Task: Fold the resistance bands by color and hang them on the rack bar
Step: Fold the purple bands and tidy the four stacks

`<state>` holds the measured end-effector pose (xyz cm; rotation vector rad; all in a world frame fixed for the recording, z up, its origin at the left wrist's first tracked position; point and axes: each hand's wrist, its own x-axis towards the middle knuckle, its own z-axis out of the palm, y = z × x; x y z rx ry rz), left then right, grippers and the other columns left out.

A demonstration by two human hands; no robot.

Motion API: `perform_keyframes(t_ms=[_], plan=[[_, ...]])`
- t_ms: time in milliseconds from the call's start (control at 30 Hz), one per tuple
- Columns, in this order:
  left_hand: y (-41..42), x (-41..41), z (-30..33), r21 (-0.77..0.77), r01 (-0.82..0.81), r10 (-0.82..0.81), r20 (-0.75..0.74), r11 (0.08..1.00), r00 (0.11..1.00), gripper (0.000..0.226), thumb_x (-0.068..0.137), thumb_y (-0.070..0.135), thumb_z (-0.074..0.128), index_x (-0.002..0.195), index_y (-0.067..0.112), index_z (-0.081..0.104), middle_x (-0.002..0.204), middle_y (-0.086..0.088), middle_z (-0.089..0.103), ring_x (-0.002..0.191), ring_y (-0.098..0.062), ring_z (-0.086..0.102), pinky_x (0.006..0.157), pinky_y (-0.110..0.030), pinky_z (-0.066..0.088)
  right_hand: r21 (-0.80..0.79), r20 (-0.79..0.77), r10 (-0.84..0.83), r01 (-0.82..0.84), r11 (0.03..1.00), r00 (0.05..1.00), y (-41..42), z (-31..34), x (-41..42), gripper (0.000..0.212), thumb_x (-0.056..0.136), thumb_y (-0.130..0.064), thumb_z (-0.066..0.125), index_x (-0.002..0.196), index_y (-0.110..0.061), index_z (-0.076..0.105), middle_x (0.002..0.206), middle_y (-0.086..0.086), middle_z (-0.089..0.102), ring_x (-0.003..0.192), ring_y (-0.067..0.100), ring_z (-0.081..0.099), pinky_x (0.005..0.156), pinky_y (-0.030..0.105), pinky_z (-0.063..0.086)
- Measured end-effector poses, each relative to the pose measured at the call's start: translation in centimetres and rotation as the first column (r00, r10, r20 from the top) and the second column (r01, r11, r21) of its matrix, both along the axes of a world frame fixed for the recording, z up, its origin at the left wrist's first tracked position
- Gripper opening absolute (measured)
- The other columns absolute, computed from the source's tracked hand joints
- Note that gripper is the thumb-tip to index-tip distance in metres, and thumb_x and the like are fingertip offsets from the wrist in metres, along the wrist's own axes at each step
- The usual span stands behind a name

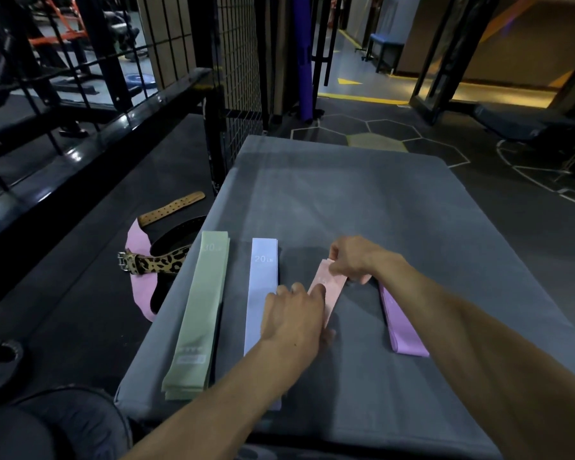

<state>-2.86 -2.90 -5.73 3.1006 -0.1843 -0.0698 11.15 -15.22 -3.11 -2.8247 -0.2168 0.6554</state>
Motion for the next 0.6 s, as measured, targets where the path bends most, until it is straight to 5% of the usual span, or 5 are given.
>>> perform_keyframes(t_ms=[167,300,367,467,600], plan=[[-0.4,0.4,-0.2,0.021,0.004,-0.005,0.033,1.0,0.999,0.043,0.097,0.049,0.051,0.126,0.018,0.047,0.115,-0.008,0.061,0.104,-0.029,0.056,0.074,-0.036,0.027,-0.02,-0.135,-0.09,0.088,0.996,0.987,1.7,0.9,-0.4,0.03,0.086,-0.024,0.052,0.106,-0.005,0.063,0.092,0.019,0.071,0.074,0.034,0.075,0.059,0.044,0.063],[-0.5,0.1,0.0,0.023,0.006,-0.007,0.043,1.0,0.999,0.039,0.097,0.048,0.051,0.122,0.017,0.048,0.114,-0.009,0.059,0.102,-0.029,0.054,0.075,-0.037,0.025,-0.123,-0.018,-0.091,0.088,0.988,0.996,3.8,0.5,-0.8,0.024,0.086,-0.029,0.058,0.09,-0.005,0.059,0.081,0.011,0.066,0.076,0.032,0.068,0.055,0.03,0.055],[-0.4,0.0,0.2,0.038,0.011,-0.012,0.049,0.999,0.999,0.038,0.098,0.049,0.049,0.119,0.018,0.048,0.113,-0.009,0.059,0.099,-0.029,0.052,0.075,-0.038,0.023,-0.198,0.082,-0.055,0.07,0.978,0.995,4.4,-0.2,-0.6,0.015,0.088,-0.026,0.058,0.094,-0.013,0.062,0.1,0.01,0.07,0.091,0.032,0.068,0.065,0.028,0.051],[-0.3,-0.1,0.3,0.058,0.012,-0.015,0.054,0.998,0.998,0.035,0.097,0.051,0.048,0.114,0.02,0.047,0.108,-0.008,0.061,0.086,-0.027,0.043,0.075,-0.038,0.021,-0.254,0.146,-0.021,0.058,0.966,0.989,4.8,-0.7,0.0,0.028,0.089,-0.028,0.059,0.112,-0.014,0.068,0.12,0.008,0.069,0.108,0.03,0.069,0.084,0.03,0.051],[-0.4,-0.2,0.0,0.04,0.01,-0.012,0.056,0.999,0.998,0.032,0.097,0.048,0.048,0.112,0.02,0.047,0.102,-0.008,0.063,0.079,-0.026,0.036,0.074,-0.039,0.021,-0.259,0.131,0.01,0.024,0.966,0.991,4.6,0.0,0.1,0.027,0.09,-0.043,0.059,0.084,-0.017,0.057,0.111,0.007,0.07,0.1,0.031,0.07,0.084,0.031,0.053]])
